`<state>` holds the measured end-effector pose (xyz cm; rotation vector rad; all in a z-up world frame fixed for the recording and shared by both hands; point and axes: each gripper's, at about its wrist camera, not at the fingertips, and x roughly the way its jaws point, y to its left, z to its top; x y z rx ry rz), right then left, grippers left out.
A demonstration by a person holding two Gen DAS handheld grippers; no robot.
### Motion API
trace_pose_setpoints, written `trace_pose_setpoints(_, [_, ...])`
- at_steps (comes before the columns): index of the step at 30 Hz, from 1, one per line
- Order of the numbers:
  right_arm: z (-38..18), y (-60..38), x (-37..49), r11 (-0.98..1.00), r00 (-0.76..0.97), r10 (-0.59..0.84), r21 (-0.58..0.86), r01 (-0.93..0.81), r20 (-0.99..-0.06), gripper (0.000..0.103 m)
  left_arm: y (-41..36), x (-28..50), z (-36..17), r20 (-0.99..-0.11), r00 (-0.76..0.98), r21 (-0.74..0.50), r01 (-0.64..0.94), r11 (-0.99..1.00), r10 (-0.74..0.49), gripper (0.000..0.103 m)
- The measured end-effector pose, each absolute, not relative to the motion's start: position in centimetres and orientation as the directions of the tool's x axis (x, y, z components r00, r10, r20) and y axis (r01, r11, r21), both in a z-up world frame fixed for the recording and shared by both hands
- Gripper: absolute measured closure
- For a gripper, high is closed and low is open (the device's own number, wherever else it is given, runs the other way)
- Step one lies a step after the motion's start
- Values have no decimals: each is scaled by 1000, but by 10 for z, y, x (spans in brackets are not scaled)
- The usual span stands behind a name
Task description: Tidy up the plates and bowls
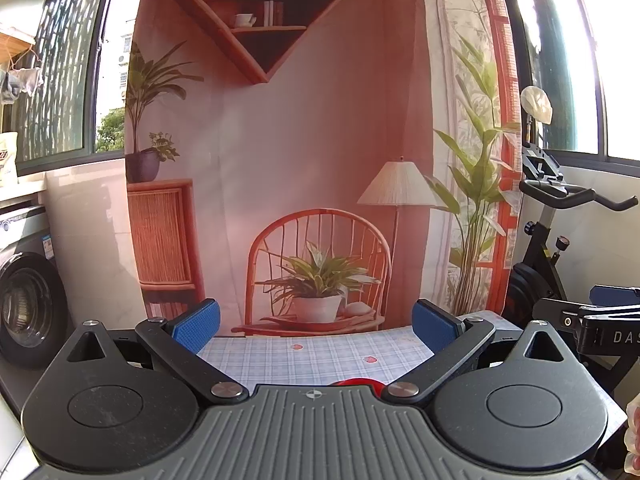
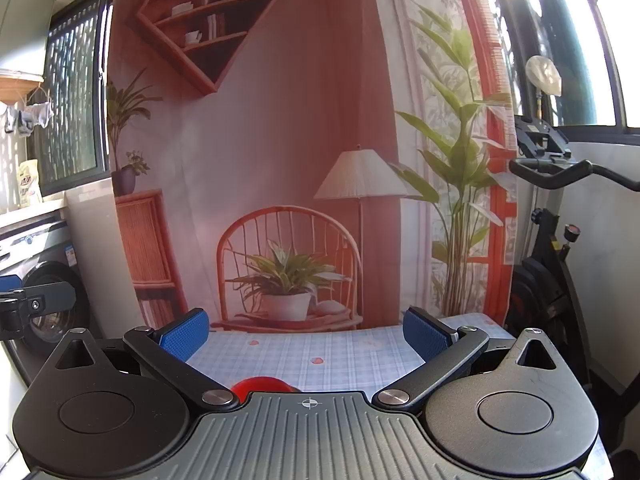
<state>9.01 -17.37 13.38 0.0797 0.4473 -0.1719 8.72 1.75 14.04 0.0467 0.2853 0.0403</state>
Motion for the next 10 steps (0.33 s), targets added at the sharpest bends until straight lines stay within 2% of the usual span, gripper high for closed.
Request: trace_pose_setpoints(10, [130, -174, 93, 982, 883, -150, 40, 186, -444, 0, 19, 87, 140, -278, 959, 48, -31, 998, 43, 0])
